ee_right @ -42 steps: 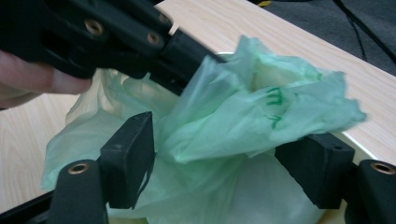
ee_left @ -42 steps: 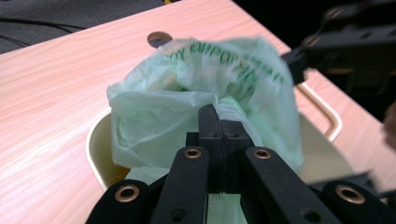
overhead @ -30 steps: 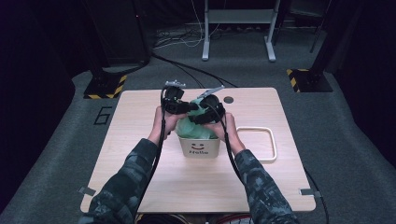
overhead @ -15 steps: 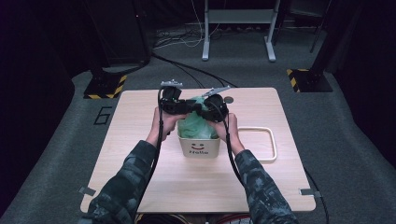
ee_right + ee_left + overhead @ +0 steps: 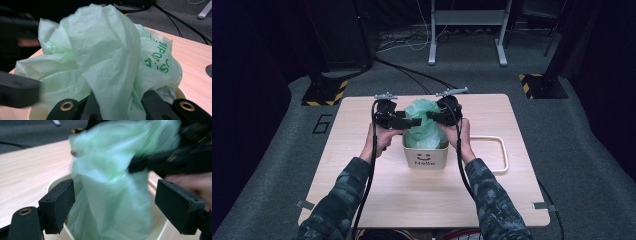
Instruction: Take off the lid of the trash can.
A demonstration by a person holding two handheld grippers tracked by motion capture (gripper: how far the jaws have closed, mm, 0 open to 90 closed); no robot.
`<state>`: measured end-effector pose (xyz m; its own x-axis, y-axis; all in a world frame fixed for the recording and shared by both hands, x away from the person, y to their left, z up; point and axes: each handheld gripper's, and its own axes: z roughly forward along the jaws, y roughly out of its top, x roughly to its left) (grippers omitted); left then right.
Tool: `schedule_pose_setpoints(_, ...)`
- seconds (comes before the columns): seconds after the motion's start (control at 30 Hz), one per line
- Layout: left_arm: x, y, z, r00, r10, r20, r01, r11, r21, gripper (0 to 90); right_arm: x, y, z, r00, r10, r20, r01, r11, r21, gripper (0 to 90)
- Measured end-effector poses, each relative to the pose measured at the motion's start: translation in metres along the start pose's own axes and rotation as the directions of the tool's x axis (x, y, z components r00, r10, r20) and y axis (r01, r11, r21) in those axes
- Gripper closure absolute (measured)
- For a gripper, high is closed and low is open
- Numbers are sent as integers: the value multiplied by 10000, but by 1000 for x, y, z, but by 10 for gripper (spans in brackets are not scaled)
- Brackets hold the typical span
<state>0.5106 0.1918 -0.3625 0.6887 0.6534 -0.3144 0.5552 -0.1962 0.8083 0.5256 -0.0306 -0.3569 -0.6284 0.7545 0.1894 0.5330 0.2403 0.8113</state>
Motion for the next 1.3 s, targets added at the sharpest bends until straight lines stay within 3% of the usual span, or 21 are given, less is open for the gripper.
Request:
schedule_pose_setpoints(0.23, -3, -8, 19, 9996, 278, -3, -278, 9996, 24, 172, 12, 7, -3, 9999, -53, -153, 50, 9998, -173, 894)
schedule_pose_setpoints(0.27, -6, -8, 24, 9989, 425, -197, -425, 9991, 34, 177, 17, 9, -4, 9997, -127, -200, 123, 9997, -210, 894)
schedule_pose_setpoints(0.4, -9, -8, 28, 9973, 676, -287, -678, 9977, -60, 219, 24, 12, -6, 9991, -265, -340, 256, 9994, -251, 894)
schedule_pose_setpoints(0.47, -9, -8, 29, 9970, 676, -377, -679, 9977, -75, 308, 26, 12, -7, 9988, -318, -361, 309, 9992, -247, 894)
schedule_pose_setpoints(0.5, -8, -9, 28, 9970, 730, -261, -734, 9972, -146, 308, 26, 12, -7, 9988, -318, -361, 309, 9992, -247, 894)
schedule_pose_setpoints(0.57, -5, -11, 28, 9978, 646, -111, -649, 9976, -222, 445, 25, 11, -7, 9988, -214, -433, 204, 9995, -230, 893)
schedule_pose_setpoints(0.7, -4, -13, 28, 9978, 655, 71, -652, 9973, -348, 606, 22, 9, -5, 9986, -19, -530, 7, 9997, -232, 893)
schedule_pose_setpoints(0.83, -4, -14, 30, 9979, 641, -15, -641, 9974, -342, 802, 20, 6, -4, 9981, 166, -595, -181, 9995, -257, 892)
schedule_pose_setpoints(0.93, -5, -14, 31, 9982, 604, 40, -602, 9973, -410, 871, 16, 3, -5, 9968, 456, -658, -473, 9986, -248, 889)
schedule_pose_setpoints(1.13, -10, -13, 32, 9965, 796, -274, -803, 9964, -254, 891, 14, 2, -7, 9982, 427, -420, -438, 9987, -247, 862)
schedule_pose_setpoints(1.2, -12, -11, 32, 9947, 893, -512, -897, 9959, -59, 892, 14, 3, -9, 9995, 254, -161, -258, 9994, -227, 712)
schedule_pose_setpoints(1.23, -12, -11, 32, 9947, 893, -512, -897, 9959, -59, 892, 14, 3, -9, 9995, 254, -161, -258, 9994, -227, 712)
schedule_pose_setpoints(1.27, -13, -10, 32, 9938, 957, -564, -959, 9954, -17, 893, 14, 5, -12, 9993, 218, -296, -226, 9994, -274, 500)
schedule_pose_setpoints(1.3, -14, -10, 32, 9931, 1005, -605, -1003, 9949, 70, 893, 14, 5, -12, 9993, 218, -296, -226, 9994, -274, 500)
